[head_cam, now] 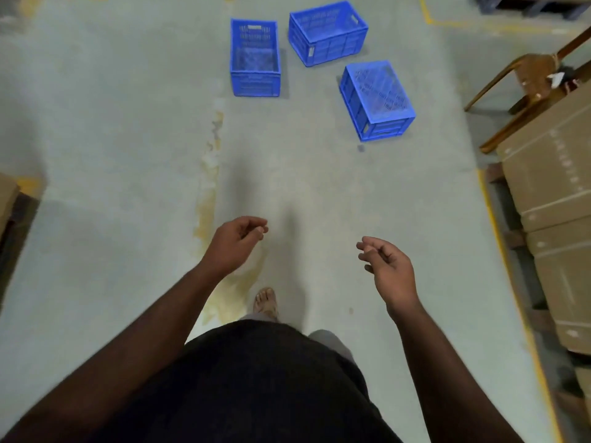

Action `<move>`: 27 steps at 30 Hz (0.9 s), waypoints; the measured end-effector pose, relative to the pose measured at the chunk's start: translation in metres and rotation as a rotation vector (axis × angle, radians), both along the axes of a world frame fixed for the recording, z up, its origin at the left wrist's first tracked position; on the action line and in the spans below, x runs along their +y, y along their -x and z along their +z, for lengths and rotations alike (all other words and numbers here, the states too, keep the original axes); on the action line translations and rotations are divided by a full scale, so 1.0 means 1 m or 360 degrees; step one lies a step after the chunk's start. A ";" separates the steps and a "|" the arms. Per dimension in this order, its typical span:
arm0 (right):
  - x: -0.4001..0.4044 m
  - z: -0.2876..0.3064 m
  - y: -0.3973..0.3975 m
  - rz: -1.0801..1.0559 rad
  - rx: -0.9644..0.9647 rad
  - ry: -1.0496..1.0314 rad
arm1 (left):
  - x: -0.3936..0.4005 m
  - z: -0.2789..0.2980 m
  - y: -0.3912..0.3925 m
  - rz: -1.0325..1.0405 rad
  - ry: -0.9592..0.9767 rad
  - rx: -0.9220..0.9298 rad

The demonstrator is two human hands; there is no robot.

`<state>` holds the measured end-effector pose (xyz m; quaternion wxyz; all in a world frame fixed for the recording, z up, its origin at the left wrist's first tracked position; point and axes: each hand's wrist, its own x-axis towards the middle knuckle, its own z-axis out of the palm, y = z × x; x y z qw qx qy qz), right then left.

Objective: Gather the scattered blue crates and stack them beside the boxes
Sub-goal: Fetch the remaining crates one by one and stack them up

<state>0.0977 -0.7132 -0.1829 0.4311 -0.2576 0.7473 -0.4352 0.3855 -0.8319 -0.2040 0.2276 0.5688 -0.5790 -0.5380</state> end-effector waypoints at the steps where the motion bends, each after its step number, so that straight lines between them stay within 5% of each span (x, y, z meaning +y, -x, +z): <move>1: -0.018 0.001 0.008 -0.0041 -0.0013 -0.0004 | -0.028 0.003 0.015 -0.0043 -0.0001 0.0005; 10: -0.203 -0.026 0.111 -0.0297 -0.0144 0.0010 | -0.261 -0.002 0.175 -0.0365 0.0008 0.0027; 27: -0.604 -0.034 0.394 -0.0358 -0.0261 -0.0095 | -0.666 -0.031 0.457 -0.0333 -0.0163 -0.0029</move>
